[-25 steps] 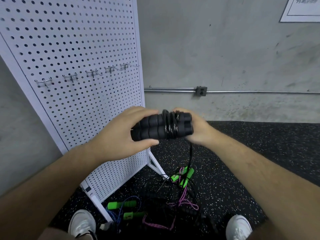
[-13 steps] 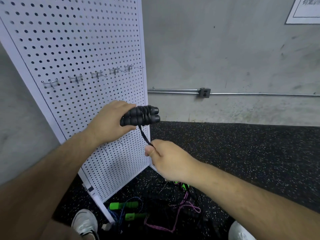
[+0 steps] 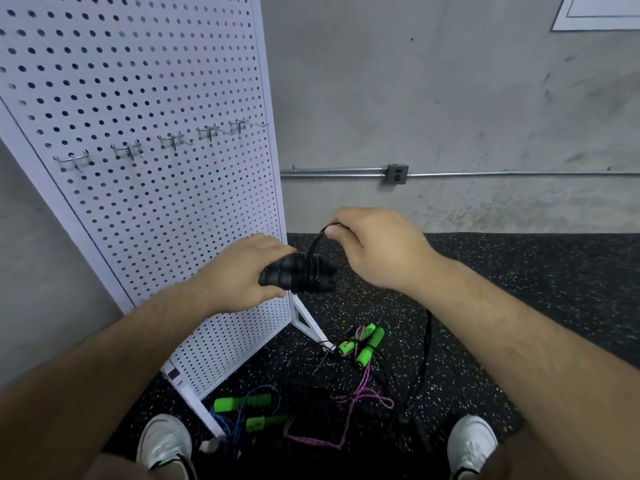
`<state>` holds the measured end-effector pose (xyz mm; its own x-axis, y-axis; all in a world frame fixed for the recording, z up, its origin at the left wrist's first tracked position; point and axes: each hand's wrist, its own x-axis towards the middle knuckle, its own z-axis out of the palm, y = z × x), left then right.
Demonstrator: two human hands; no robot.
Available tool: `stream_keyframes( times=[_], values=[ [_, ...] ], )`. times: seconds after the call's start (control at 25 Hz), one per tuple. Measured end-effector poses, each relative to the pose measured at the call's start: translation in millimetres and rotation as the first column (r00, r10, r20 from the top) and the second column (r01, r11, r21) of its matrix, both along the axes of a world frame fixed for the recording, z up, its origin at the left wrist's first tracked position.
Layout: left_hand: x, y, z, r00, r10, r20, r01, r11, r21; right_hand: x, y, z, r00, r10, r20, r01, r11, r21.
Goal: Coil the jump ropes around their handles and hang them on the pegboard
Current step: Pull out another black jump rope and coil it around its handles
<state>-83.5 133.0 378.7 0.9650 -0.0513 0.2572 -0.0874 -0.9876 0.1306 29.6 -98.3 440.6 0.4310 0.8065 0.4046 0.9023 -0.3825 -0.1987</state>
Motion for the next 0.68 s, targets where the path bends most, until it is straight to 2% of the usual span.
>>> stream_keyframes(
  times=[0.2, 0.32, 0.36, 0.4, 0.44, 0.48, 0.52, 0.64, 0.68],
  values=[
    [-8.3, -36.5, 4.9, 0.987, -0.153, -0.048, 0.149, 0.985, -0.087, 40.6, -3.0, -11.6, 0.999, 0.040, -0.004, -0.040, 0.999, 0.025],
    [-17.9, -56.4, 17.6, 0.982, -0.187, -0.031, 0.178, 0.966, -0.188, 60.3, -3.8, -23.1, 0.983, 0.009, -0.184, -0.008, 1.000, 0.006],
    [-20.3, -60.5, 21.2, 0.983, -0.182, -0.020, 0.173, 0.960, -0.222, 63.1, -2.9, -28.8, 0.958, -0.002, -0.288, 0.005, 1.000, 0.010],
    [-22.2, -62.9, 24.5, 0.986, -0.165, -0.016, 0.155, 0.954, -0.258, 62.9, -2.3, -35.2, 0.884, -0.004, -0.467, 0.023, 0.999, 0.034],
    [-23.1, -63.3, 27.8, 0.991, -0.135, -0.013, 0.125, 0.946, -0.298, 58.3, -1.4, -42.2, 0.773, 0.020, -0.634, 0.035, 0.997, 0.074],
    [-23.3, -62.3, 30.9, 0.995, -0.095, -0.007, 0.087, 0.937, -0.339, 48.4, 0.2, -49.7, 0.676, 0.044, -0.736, 0.027, 0.996, 0.085],
    [-21.9, -58.5, 33.1, 0.999, -0.045, 0.003, 0.043, 0.929, -0.368, 39.1, 3.3, -59.0, 0.650, 0.045, -0.758, 0.005, 0.998, 0.063],
    [-12.4, -39.0, 37.9, 0.994, 0.100, 0.052, -0.073, 0.922, -0.379, 8.0, 17.5, -87.1, 0.878, 0.031, -0.478, -0.063, 0.997, -0.053],
    [-9.1, -33.0, 37.1, 0.990, 0.125, 0.058, -0.095, 0.924, -0.369, -2.6, 20.8, -90.2, 0.893, 0.046, -0.448, -0.064, 0.998, -0.025]
  ],
)
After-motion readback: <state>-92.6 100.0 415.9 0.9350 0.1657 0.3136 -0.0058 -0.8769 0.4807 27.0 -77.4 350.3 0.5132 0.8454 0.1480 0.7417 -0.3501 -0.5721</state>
